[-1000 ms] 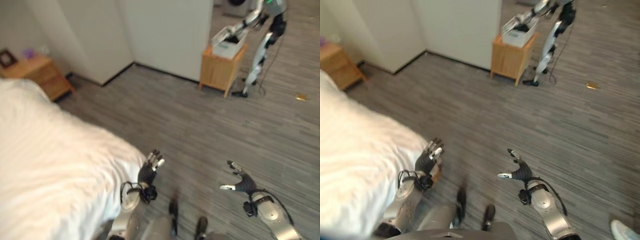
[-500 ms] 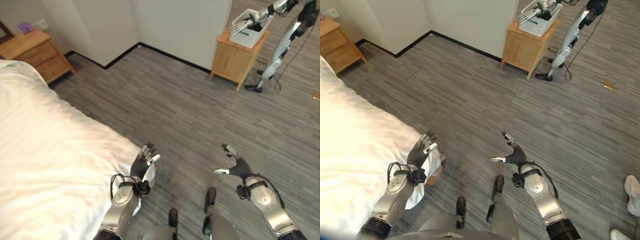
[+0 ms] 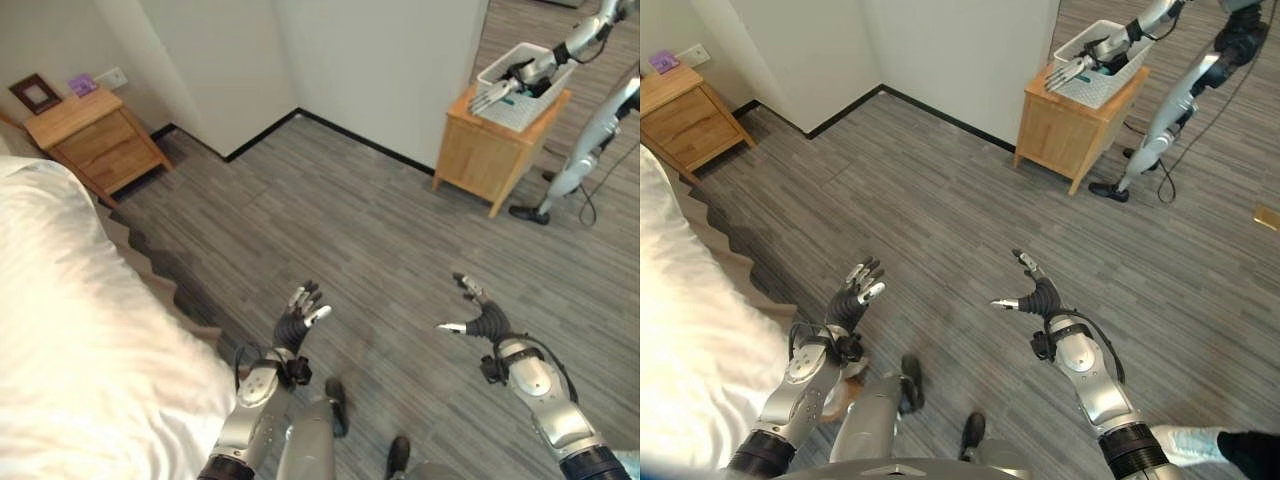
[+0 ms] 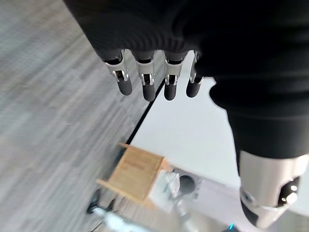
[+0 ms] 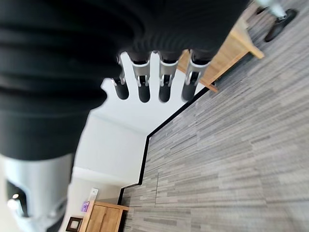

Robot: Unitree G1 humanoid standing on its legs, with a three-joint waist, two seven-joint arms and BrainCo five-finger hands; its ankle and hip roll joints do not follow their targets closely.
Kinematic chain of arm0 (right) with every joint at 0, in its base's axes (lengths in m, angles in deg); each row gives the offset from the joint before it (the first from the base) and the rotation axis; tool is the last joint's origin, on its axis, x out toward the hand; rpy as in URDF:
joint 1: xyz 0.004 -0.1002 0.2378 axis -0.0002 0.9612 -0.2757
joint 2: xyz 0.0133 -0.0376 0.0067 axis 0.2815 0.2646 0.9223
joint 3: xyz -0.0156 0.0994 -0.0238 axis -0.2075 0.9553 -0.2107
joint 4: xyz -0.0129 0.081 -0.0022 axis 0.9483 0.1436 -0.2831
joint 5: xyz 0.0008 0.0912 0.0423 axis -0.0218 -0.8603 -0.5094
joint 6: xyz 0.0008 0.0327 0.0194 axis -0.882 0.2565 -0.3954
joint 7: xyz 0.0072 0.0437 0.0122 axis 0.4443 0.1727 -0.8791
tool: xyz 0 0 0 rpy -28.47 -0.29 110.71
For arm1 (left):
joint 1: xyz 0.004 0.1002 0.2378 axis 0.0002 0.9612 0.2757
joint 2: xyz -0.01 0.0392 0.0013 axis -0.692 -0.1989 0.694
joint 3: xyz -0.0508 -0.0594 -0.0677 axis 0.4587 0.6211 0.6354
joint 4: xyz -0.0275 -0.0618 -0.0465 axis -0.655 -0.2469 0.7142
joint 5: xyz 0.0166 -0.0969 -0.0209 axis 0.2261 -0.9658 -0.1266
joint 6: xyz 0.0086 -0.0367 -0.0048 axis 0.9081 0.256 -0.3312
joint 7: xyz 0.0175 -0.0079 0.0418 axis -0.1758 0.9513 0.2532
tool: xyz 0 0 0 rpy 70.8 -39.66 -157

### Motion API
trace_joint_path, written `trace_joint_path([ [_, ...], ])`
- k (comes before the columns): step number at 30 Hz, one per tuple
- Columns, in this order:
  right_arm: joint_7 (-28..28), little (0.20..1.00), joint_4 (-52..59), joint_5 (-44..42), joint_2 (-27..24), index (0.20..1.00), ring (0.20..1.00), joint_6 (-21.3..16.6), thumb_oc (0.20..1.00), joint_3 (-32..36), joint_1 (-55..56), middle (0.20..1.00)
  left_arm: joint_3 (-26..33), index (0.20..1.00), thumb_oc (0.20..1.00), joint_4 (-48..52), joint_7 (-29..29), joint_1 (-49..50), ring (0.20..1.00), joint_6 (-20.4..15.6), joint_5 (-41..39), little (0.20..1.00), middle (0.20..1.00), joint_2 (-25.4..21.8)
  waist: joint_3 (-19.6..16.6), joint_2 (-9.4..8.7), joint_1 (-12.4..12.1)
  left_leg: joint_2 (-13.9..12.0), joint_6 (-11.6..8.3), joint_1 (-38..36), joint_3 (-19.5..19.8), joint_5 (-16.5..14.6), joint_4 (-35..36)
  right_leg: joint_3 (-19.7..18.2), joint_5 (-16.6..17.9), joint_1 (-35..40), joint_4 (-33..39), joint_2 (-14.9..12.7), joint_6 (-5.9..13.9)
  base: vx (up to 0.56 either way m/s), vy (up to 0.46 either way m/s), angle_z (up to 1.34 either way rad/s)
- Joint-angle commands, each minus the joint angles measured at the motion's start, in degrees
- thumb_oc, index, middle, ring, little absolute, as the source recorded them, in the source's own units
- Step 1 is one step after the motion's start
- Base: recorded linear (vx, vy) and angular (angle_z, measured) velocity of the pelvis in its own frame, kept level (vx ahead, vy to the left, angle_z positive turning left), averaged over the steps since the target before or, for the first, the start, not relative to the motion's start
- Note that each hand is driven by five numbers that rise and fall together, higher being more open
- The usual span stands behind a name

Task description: Making the bed.

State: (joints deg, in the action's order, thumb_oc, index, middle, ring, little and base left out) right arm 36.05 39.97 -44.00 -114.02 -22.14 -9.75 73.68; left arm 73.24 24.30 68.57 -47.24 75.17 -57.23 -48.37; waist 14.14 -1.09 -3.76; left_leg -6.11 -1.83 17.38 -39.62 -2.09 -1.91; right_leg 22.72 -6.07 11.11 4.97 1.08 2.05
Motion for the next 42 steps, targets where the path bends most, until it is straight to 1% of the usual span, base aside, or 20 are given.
trace_joint_path([
  [1, 1.5, 1.0, 6.5, 4.2, -0.5, 1.0, 1.0, -2.4, 1.0, 2.6, 0.2, 1.0, -0.6, 1.0, 1.0, 4.6, 1.2, -0.4, 1.0, -2.5, 1.6, 1.0, 1.0, -2.2, -4.1, 1.21, -0.1, -3.3, -0.65, -10.3, 2.5, 7.8, 1.7, 1.2, 3.6, 1.4, -1.9, -8.1, 5.6, 0.46, 0.331, 1.0],
  [2, 1.4, 1.0, 7.3, 5.5, 1.1, 1.0, 1.0, -2.3, 1.0, 2.9, 1.5, 1.0, -0.6, 1.0, 1.0, 5.5, 1.2, 0.2, 1.0, -2.0, 1.9, 1.0, 1.0, -2.7, -4.5, 0.58, -0.4, 0.3, 1.71, -12.8, 4.1, 6.5, 4.3, 2.8, 5.8, 0.1, -11.9, -11.2, 7.89, 0.6, 0.421, 0.95],
  [4, 1.2, 1.0, 7.9, 6.1, 1.5, 1.0, 1.0, -2.0, 1.0, 3.3, 1.5, 1.0, -0.3, 1.0, 1.0, 6.1, 1.1, 0.5, 1.0, -1.7, 2.6, 1.0, 1.0, -3.5, -4.4, 0.26, -0.1, 1.9, 3.15, -14.9, 4.0, 5.5, 5.8, 3.1, 8.7, -0.7, -17.2, -13.2, 9.83, 0.41, 0.331, 0.88],
  [5, 1.1, 1.0, 8.7, 5.9, 2.4, 1.0, 1.0, -1.8, 1.0, 3.3, 1.7, 1.0, 0.6, 1.0, 1.0, 7.3, 1.6, 1.5, 1.0, -2.0, 3.5, 1.0, 1.0, -4.5, -4.1, 0.98, 0.5, 4.1, 4.89, -18.0, 6.3, 3.6, 6.8, 2.0, 14.7, -3.9, -27.4, -16.3, 10.94, 0.25, 0.247, 0.58],
  [8, 2.0, 1.0, 9.3, 5.0, 3.4, 1.0, 1.0, -1.7, 1.0, 4.1, 1.2, 1.0, 3.1, 1.0, 1.0, 9.0, 2.8, 2.4, 1.0, -2.5, 3.9, 1.0, 1.0, -6.3, -3.0, 1.8, 1.2, 4.5, 5.87, -20.2, 11.1, 0.9, 6.9, -0.4, 14.4, -11.4, -34.4, -19.2, 10.43, 0.34, 0.203, 1.36],
  [10, 2.3, 1.0, 9.5, 4.5, 3.7, 1.0, 1.0, -1.6, 1.0, 4.5, 1.0, 1.0, 3.9, 1.0, 1.0, 9.3, 3.2, 2.0, 1.0, -2.5, 3.6, 1.0, 1.0, -6.7, -2.7, 1.75, 1.9, 4.5, 5.51, -20.1, 13.7, 0.7, 6.9, -1.0, 12.4, -13.7, -33.8, -18.7, 9.5, 0.12, -0.032, 2.02],
  [13, 2.9, 1.0, 10.9, 3.2, 3.9, 1.0, 1.0, -1.4, 1.0, 6.1, 0.8, 1.0, 5.7, 1.0, 1.0, 9.9, 3.7, 2.3, 1.0, -3.4, 2.9, 1.0, 1.0, -6.9, -2.2, 1.5, 2.6, 4.2, 4.45, -19.9, 19.3, 1.5, 6.9, -4.2, 9.6, -15.6, -22.3, -14.8, 6.9, 0.15, -0.186, 1.88],
  [14, 3.5, 1.0, 11.0, 3.2, 4.2, 1.0, 1.0, -1.4, 1.0, 6.7, 0.5, 1.0, 6.9, 1.0, 1.0, 9.3, 4.2, 2.6, 1.0, -3.9, 3.0, 1.0, 1.0, -6.5, -2.4, 0.83, 3.1, 4.7, 3.66, -20.4, 22.8, 0.8, 6.9, -9.9, 9.0, -16.4, -13.2, -12.2, 6.84, 0.28, -0.149, 1.88],
  [18, 4.3, 1.0, 12.2, 4.0, 5.1, 1.0, 1.0, -1.5, 1.0, 7.9, 0.3, 1.0, 9.6, 1.0, 1.0, 6.7, 4.1, 3.1, 1.0, -4.2, 3.0, 1.0, 1.0, -5.8, -2.5, -0.35, 3.8, 5.5, 2.51, -22.1, 29.5, -0.6, 6.9, -18.3, 13.6, -19.3, -3.1, -9.8, 8.16, 0.29, -0.162, 1.54],
  [22, 3.6, 1.0, 13.1, 5.2, 5.8, 1.0, 1.0, -1.7, 1.0, 8.0, 2.0, 1.0, 11.0, 1.0, 1.0, 5.7, 3.4, 5.0, 1.0, -4.1, 4.9, 1.0, 1.0, -6.1, -2.0, -0.88, 4.9, 5.2, 1.55, -24.9, 34.6, -2.1, 6.9, -19.4, 16.9, -21.3, -0.2, -9.5, 9.3, 0.26, -0.166, 0.74],
  [27, 2.5, 1.0, 12.1, 5.5, 6.6, 1.0, 1.0, -2.2, 1.0, 6.5, 2.2, 1.0, 13.0, 1.0, 1.0, 5.7, 2.9, 7.3, 1.0, -4.0, 6.2, 1.0, 1.0, -5.7, -2.5, -1.74, 4.5, 5.1, 1.0, -28.1, 35.7, -3.8, 6.9, -17.7, 17.3, -19.8, 0.0, -10.0, 9.14, 0.25, -0.207, 0.46],
  [30, 1.3, 1.0, 10.4, 3.9, 6.7, 1.0, 1.0, -2.4, 1.0, 5.1, 2.9, 1.0, 14.1, 1.0, 1.0, 5.6, 3.0, 9.6, 1.0, -4.1, 5.1, 1.0, 1.0, -3.4, -4.1, -0.72, 4.3, 3.4, 0.08, -31.1, 35.4, -4.5, 6.9, -18.1, 17.0, -17.3, 0.0, -8.7, 8.42, 0.35, -0.218, -0.1],
  [33, 0.8, 1.0, 9.3, 1.3, 6.6, 1.0, 1.0, -2.3, 1.0, 3.9, 2.9, 1.0, 13.7, 1.0, 1.0, 6.5, 3.4, 9.9, 1.0, -4.1, 4.1, 1.0, 1.0, -1.9, -3.5, 0.29, 4.4, 1.8, -1.1, -27.5, 35.1, -2.3, -4.2, -18.2, 14.8, -14.5, 0.0, -7.4, 6.22, 0.12, -0.175, -0.19],
  [34, 1.4, 1.0, 9.2, -1.1, 6.2, 1.0, 1.0, -2.8, 1.0, 3.9, 2.8, 1.0, 12.5, 1.0, 1.0, 6.9, 4.0, 8.1, 1.0, -4.4, 3.0, 1.0, 1.0, -1.5, -0.9, -0.34, 3.8, 1.4, -2.94, -18.6, 35.1, 2.7, -19.3, -17.0, 13.4, -12.1, 0.0, -8.2, 3.95, -0.03, -0.165, 0.04],
  [36, 1.8, 1.0, 8.8, -2.2, 5.6, 1.0, 1.0, -2.6, 1.0, 4.1, 2.8, 1.0, 11.2, 1.0, 1.0, 7.6, 4.4, 7.2, 1.0, -4.3, 2.5, 1.0, 1.0, -0.9, 0.7, -0.95, 3.8, 0.6, -2.59, -12.4, 32.9, 3.9, -24.8, -15.8, 11.8, -11.0, 0.0, -8.6, 2.64, 0.02, -0.201, 0.3],
  [38, 2.1, 1.0, 8.4, -1.6, 4.9, 1.0, 1.0, -2.8, 1.0, 4.1, 2.7, 1.0, 10.6, 1.0, 1.0, 7.5, 4.0, 7.0, 1.0, -4.0, 2.5, 1.0, 1.0, 0.0, 0.5, -0.41, 3.6, 0.2, -1.33, -11.7, 29.4, 0.4, -16.8, -15.2, 10.3, -10.0, 0.0, -8.6, 3.22, 0.11, -0.043, 0.32],
  [39, 2.1, 1.0, 8.4, -1.6, 4.9, 1.0, 1.0, -2.8, 1.0, 4.1, 2.7, 1.0, 10.6, 1.0, 1.0, 7.5, 4.0, 7.0, 1.0, -4.0, 2.5, 1.0, 1.0, -0.1, 0.5, -0.64, 3.6, 0.5, -1.24, -11.8, 29.2, 0.9, -16.2, -15.3, 10.4, -10.2, 0.0, -8.9, 3.27, 0.21, 0.105, 0.07],
  [40, 1.7, 1.0, 7.8, -2.2, 4.3, 1.0, 1.0, -2.9, 1.0, 4.3, 3.4, 1.0, 9.7, 1.0, 1.0, 7.7, 3.5, 8.5, 1.0, -3.8, 3.4, 1.0, 1.0, 0.0, -0.1, 0.97, 3.3, 0.6, -1.33, -14.4, 28.5, 2.6, -3.6, -14.8, 9.6, -9.5, 0.0, -8.2, 3.94, 0.14, 0.086, 0.06],
  [41, 2.3, 1.0, 7.4, -1.9, 4.0, 1.0, 1.0, -2.9, 1.0, 5.5, 3.3, 1.0, 9.2, 1.0, 1.0, 7.2, 3.5, 8.6, 1.0, -3.2, 4.7, 1.0, 1.0, 0.1, -0.2, 1.37, 3.6, -0.7, -2.29, -14.9, 27.1, 5.8, -1.0, -13.4, 9.1, -9.2, 0.0, -8.4, 3.85, 0.18, 0.091, -0.02],
  [42, 1.8, 1.0, 7.6, -2.1, 4.1, 1.0, 1.0, -2.6, 1.0, 5.6, 4.1, 1.0, 8.6, 1.0, 1.0, 6.9, 3.1, 8.6, 1.0, -3.3, 4.6, 1.0, 1.0, -0.2, -0.4, 1.68, 4.3, -0.5, -1.81, -16.6, 27.4, 5.2, 1.4, -13.2, 9.0, -9.1, 0.0, -8.0, 3.87, 0.04, 0.006, 0.06],
])
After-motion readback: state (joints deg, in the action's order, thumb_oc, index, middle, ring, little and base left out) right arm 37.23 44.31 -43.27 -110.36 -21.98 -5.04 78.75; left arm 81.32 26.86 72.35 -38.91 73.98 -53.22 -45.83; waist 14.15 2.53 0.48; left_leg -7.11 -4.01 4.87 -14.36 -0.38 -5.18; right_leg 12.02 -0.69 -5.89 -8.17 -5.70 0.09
